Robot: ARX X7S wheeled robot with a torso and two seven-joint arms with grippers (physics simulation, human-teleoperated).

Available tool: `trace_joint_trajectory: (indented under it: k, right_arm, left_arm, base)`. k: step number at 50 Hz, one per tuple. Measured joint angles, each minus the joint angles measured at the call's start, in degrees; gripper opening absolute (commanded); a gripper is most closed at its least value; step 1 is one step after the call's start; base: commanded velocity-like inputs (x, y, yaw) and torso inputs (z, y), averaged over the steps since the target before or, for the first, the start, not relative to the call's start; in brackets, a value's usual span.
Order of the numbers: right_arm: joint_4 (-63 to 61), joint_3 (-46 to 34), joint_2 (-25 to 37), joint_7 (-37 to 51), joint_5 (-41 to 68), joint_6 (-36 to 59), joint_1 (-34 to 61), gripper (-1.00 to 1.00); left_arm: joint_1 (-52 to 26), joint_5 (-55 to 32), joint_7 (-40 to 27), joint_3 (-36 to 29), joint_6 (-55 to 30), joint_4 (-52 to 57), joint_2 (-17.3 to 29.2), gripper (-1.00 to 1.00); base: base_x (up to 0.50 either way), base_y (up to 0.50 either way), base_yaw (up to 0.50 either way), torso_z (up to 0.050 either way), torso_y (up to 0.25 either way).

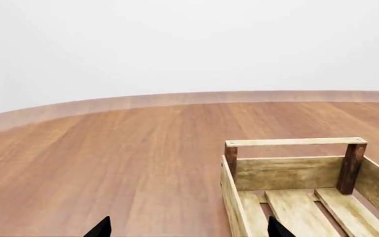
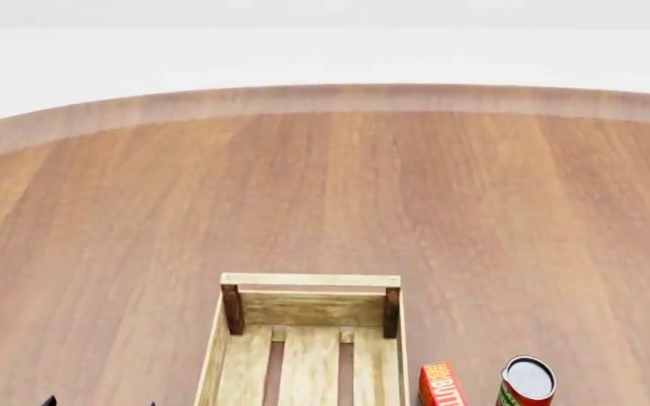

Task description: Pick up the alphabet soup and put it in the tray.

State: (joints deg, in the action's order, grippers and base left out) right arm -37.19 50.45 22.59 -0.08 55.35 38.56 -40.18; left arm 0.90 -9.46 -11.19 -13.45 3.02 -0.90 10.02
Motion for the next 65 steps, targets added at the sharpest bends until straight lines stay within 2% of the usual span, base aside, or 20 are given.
trace_joint_trajectory:
  k: [28,50,65]
  right_arm:
    - [6.4,6.2,-3.9,-3.8,-0.8,-2.1,1.3,1.0]
    - [11.7,6.7,-4.9,2.2,-1.2,-0.9,7.4,1.0]
    - [13.8,3.4,-3.8,5.9,-4.1,0.4,11.0,1.0]
  left_arm:
    - [-0.2,-1.0,-0.7,-0.7,0.0,0.0,0.7,1.0]
    - [-0.2,-1.4,-1.3,-1.4,0.2,0.0,1.1,1.0]
    - [-0.4,-1.7,-1.6,-1.8,0.4,-0.2,1.4,1.0]
  base:
    - [0.0,0.0,0.0,0.0,0.0]
    - [0.0,0.0,0.0,0.0,0.0]
    - [0.0,0.0,0.0,0.0,0.0]
